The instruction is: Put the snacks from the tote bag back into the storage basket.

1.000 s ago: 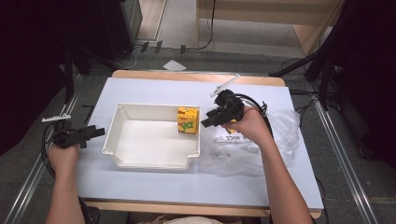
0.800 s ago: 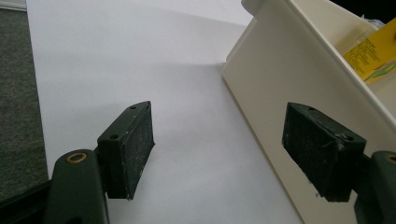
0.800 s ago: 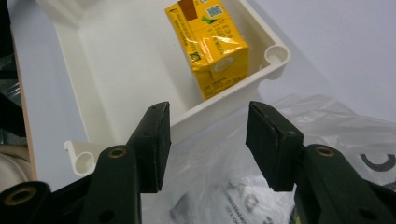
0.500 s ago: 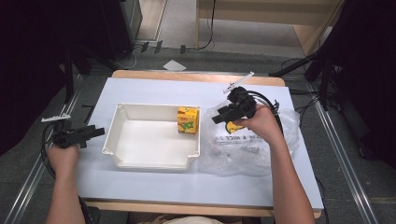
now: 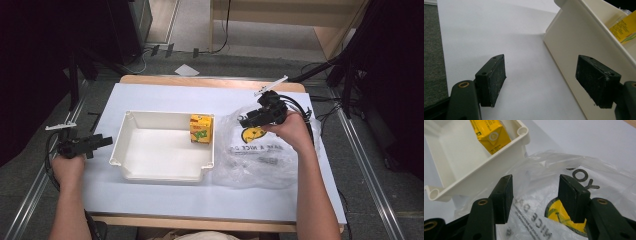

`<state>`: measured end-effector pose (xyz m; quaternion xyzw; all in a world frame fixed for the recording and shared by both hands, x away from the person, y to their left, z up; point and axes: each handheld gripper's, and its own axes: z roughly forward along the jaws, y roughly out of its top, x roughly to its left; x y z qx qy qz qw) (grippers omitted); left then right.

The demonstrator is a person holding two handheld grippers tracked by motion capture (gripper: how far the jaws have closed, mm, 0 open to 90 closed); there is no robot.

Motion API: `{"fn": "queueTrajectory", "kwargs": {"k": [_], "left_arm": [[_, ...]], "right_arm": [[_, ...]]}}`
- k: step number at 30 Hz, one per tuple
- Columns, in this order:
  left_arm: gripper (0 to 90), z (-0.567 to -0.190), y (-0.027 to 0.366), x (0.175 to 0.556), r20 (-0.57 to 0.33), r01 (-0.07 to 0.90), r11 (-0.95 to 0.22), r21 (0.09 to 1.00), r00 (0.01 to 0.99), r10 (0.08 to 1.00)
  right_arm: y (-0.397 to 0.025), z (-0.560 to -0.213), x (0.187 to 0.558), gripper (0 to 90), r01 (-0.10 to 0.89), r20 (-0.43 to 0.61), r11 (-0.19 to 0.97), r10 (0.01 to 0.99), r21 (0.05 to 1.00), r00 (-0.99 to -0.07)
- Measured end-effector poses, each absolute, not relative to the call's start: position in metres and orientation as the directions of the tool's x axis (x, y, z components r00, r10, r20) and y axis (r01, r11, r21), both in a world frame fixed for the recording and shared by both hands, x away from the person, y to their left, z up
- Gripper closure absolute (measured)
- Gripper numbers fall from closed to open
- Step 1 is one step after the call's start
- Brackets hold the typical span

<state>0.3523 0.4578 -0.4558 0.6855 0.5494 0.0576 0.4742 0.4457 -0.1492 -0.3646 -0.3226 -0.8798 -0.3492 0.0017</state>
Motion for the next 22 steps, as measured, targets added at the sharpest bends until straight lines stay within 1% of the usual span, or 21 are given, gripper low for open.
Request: {"fn": "queueTrajectory", "kwargs": {"k": [13, 22], "left_arm": [[25.0, -0.457, 0.457, 0.353, -0.444, 0.702, 0.054, 0.71, 0.387, 0.808], [24.6, -0.457, 0.457, 0.355, -0.444, 0.702, 0.055, 0.71, 0.385, 0.809]], "right_arm": [[-0.163, -0.371, 0.452, 43.4, 0.603, 0.239, 0.527, 0.601, 0.598, -0.763], [-0.167, -0.37, 0.453, 42.9, 0.634, 0.255, 0.516, 0.623, 0.577, -0.74]]}}
